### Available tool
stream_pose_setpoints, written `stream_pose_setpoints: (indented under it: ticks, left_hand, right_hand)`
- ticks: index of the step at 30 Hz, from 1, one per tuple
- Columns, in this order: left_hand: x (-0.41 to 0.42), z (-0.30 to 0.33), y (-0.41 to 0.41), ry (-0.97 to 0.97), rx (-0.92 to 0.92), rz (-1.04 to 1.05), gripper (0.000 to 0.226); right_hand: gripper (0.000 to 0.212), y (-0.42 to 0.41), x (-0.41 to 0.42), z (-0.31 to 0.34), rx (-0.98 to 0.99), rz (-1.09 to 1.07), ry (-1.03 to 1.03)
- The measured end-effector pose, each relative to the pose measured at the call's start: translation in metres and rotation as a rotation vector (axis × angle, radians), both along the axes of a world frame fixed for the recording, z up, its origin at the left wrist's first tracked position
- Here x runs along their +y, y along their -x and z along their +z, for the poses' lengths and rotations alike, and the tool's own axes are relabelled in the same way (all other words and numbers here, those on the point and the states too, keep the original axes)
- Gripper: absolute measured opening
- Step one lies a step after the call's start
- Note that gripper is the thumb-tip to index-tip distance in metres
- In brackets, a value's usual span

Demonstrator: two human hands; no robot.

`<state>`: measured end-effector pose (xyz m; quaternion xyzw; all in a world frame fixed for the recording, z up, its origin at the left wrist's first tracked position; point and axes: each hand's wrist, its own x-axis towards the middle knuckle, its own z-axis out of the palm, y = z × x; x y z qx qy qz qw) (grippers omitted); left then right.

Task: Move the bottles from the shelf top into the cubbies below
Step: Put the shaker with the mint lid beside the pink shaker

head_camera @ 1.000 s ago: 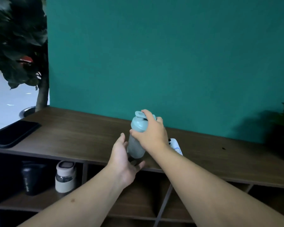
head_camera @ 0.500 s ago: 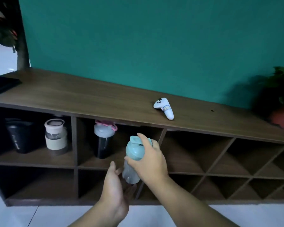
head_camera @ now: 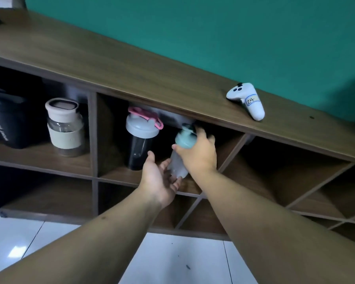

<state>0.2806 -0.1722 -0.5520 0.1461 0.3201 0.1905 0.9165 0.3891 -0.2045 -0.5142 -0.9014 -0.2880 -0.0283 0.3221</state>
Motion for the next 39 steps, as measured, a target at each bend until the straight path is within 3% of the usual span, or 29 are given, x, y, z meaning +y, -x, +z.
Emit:
stream_pose_setpoints:
  ticks: [16,31,39]
  left_hand:
    - [0.023,-0.024,-0.021,0.149,-0.159,0.063,0.08]
    - [0.023,-0.031,-0.028,0.14,-0.195,0.06,0.074]
    - [0.019,-0.029,-0.028,0.122,-0.165,0.048,0.069]
  right_hand:
    - [0.093,-0.015,0.029,-0.033,0.108,0.059,-0.034]
    - [0.089,-0.018,0.03,-0.04,0.168,0.064,-0.088]
    - [0.104,-0.011,0.021,-0.04,0.185,0.07,-0.152]
